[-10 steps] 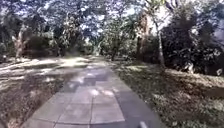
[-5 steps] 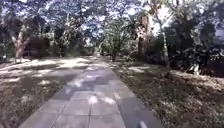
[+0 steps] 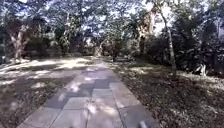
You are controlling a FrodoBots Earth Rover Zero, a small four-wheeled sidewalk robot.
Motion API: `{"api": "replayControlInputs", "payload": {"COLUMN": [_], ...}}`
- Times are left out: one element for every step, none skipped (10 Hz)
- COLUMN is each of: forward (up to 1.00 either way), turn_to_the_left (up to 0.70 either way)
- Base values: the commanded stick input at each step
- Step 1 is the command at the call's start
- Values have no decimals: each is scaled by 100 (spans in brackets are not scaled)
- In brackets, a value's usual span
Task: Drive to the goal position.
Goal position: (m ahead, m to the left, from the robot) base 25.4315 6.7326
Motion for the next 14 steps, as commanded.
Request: {"api": "replayControlInputs", "payload": {"forward": [50, 50, 50, 50, 50, 50, 50, 50, 50, 50, 50, 50, 50, 50], "turn_to_the_left": [0, 0, 0, 9, 44, 50, 50, 26, 11, 2, 0, 0, 0, 0]}}
